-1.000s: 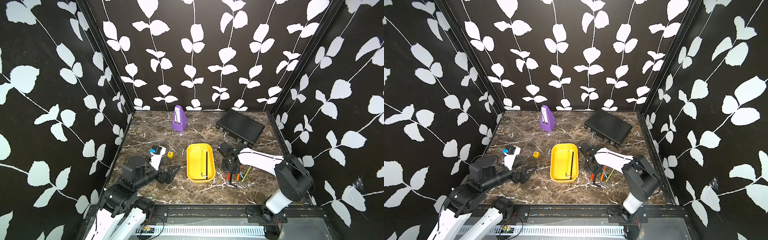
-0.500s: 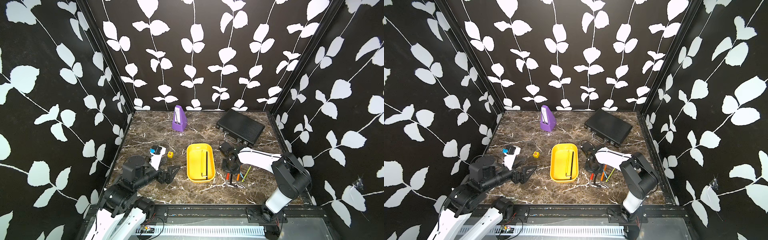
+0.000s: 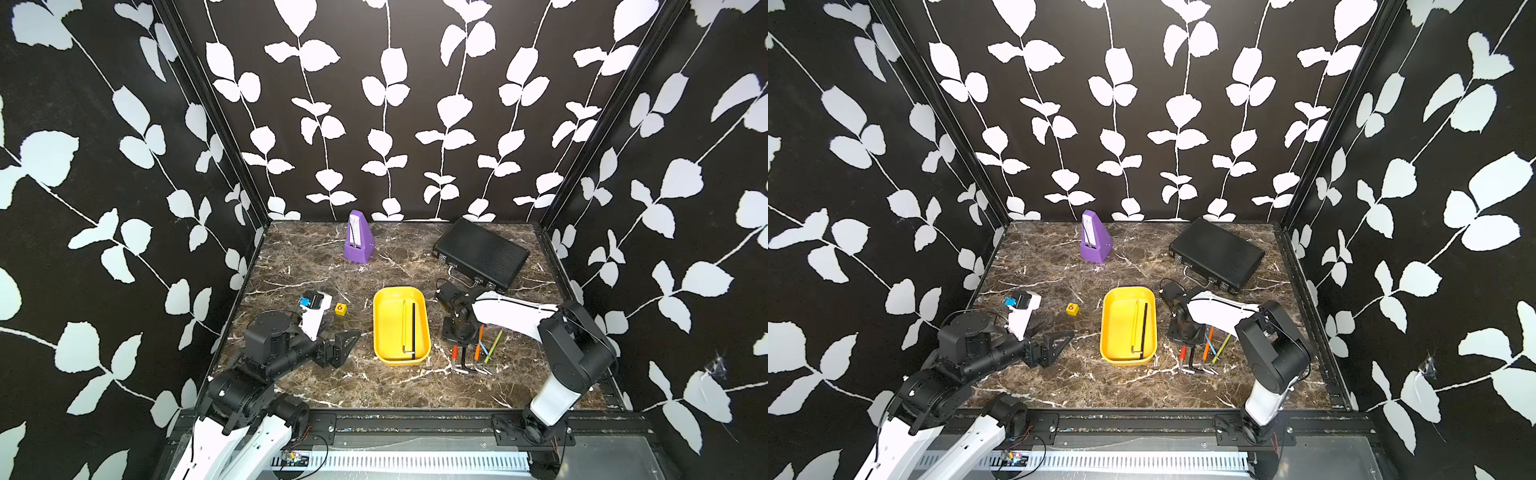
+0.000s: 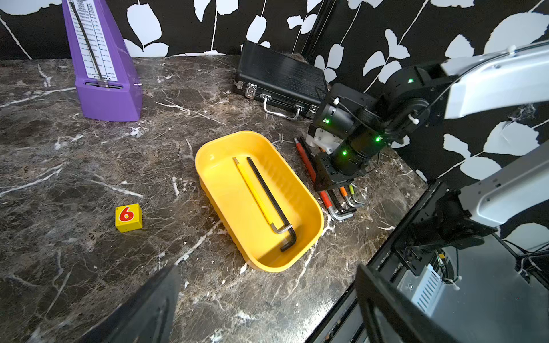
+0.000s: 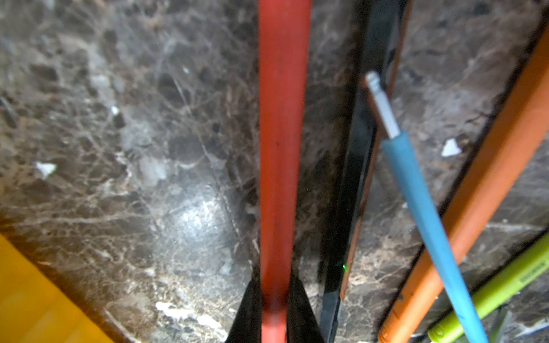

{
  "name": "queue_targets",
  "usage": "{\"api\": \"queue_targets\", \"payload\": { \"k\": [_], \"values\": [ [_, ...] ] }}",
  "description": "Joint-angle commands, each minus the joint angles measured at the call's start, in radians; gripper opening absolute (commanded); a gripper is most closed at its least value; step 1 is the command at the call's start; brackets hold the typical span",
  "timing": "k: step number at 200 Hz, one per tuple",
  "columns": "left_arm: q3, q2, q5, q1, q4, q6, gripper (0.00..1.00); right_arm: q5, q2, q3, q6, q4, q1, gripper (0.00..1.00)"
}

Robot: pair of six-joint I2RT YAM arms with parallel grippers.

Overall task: Put the hex key on the desktop into the storage box
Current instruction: Pick up the Allen key from the center of the board, then place the Allen key in the storage box.

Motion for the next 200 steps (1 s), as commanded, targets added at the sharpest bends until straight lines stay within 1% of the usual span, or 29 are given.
{"api": "queue_targets", "payload": {
  "k": [1, 39, 61, 100, 104, 118, 143, 167, 200],
  "values": [
    [-0.006, -0.003, 0.006, -0.006, 0.013, 0.006, 0.93, 0.034, 0.002, 0.064, -0.046, -0.006, -0.004, 0.0],
    [-0.006, -0.002, 0.009, -0.006, 0.014, 0.007, 0.93, 0.052, -0.057, 0.139, -0.072, -0.047, -0.001, 0.0],
    [-0.006, 0.0, 0.009, -0.006, 0.015, 0.007, 0.93, 0.041, -0.087, 0.185, -0.08, -0.061, 0.004, 0.0],
    [-0.006, 0.0, 0.007, -0.006, 0.015, 0.007, 0.93, 0.038, -0.1, 0.298, -0.119, -0.064, 0.071, 0.0],
    [-0.006, 0.0, 0.006, -0.006, 0.014, 0.005, 0.93, 0.027, -0.099, 0.333, -0.122, -0.064, 0.078, 0.0],
    [-0.005, -0.001, 0.006, -0.005, 0.015, 0.005, 0.93, -0.005, -0.075, 0.373, -0.124, -0.066, 0.1, 0.0],
    [-0.006, -0.003, 0.005, -0.006, 0.015, 0.005, 0.93, -0.005, -0.033, 0.433, -0.126, -0.061, 0.153, 0.0],
    [-0.007, -0.002, 0.004, -0.006, 0.014, 0.005, 0.93, -0.054, 0.017, 0.439, -0.099, 0.001, 0.188, 0.0],
    [-0.006, -0.002, 0.003, -0.006, 0.012, 0.005, 0.93, -0.072, 0.098, 0.445, -0.076, 0.064, 0.221, 0.0]
  ]
}}
